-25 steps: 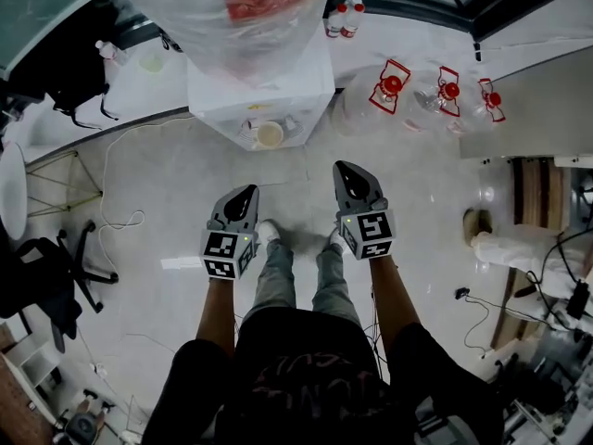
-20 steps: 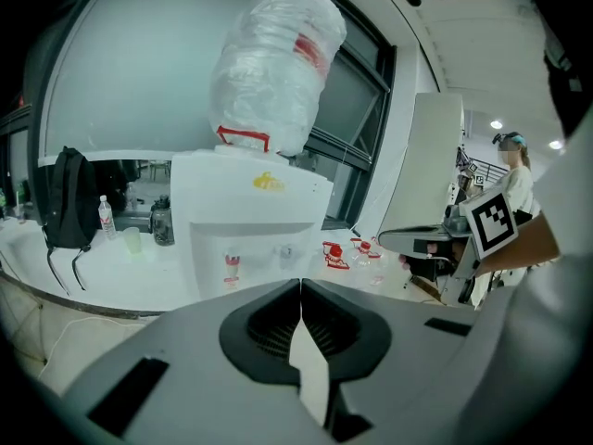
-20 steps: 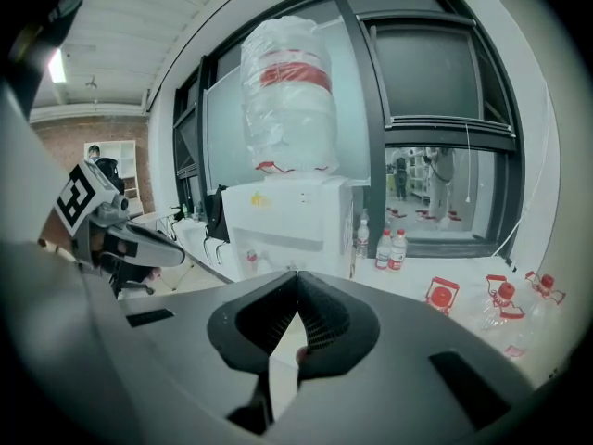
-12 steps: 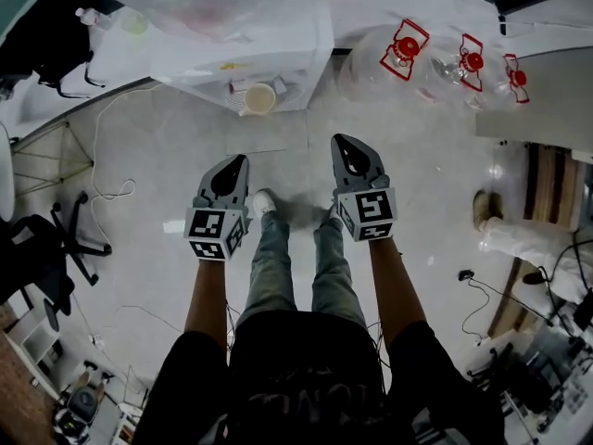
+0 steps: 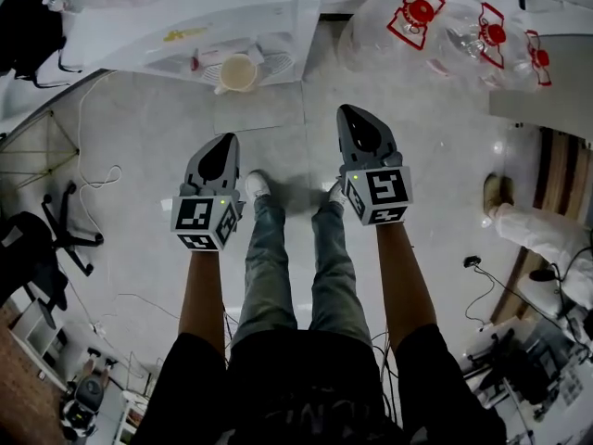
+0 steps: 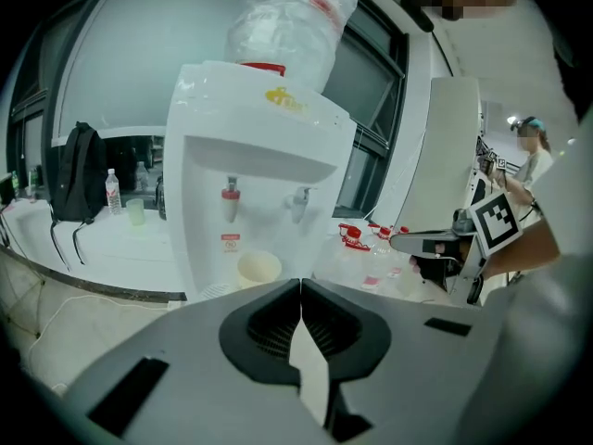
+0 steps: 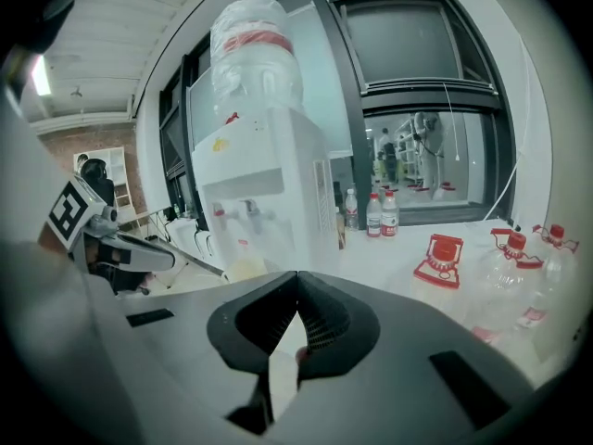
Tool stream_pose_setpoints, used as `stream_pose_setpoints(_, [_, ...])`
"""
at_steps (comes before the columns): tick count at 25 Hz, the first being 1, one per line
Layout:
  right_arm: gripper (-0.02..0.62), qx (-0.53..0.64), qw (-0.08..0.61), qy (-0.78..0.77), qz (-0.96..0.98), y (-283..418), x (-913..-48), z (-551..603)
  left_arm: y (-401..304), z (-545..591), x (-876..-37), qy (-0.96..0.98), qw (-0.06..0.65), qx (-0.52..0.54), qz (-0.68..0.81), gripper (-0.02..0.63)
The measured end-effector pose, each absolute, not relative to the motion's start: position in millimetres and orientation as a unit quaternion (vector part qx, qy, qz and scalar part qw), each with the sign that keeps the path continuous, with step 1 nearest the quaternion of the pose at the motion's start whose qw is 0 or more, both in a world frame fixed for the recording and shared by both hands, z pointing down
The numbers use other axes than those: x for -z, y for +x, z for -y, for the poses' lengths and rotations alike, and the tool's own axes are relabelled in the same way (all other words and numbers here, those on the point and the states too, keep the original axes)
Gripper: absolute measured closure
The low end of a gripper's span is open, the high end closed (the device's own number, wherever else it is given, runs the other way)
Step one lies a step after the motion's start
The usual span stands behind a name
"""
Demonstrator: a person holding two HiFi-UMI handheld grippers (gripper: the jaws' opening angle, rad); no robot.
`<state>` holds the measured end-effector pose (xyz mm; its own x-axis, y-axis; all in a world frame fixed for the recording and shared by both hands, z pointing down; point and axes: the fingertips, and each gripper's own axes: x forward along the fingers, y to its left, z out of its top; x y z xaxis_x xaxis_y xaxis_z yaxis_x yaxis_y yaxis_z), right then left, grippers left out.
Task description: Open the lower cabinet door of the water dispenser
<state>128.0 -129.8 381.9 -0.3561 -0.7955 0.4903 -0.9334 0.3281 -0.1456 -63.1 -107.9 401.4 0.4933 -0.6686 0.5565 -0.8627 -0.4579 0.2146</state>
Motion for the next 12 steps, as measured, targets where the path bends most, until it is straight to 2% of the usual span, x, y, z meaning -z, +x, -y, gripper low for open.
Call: stream_pose_setpoints(12, [0.581,-0.186,0.165,0.52,0.817,135.3,-471.9,125.6,-61.2,109.9,-488.5,0.823,0.236,-0.201,0.477,0.589])
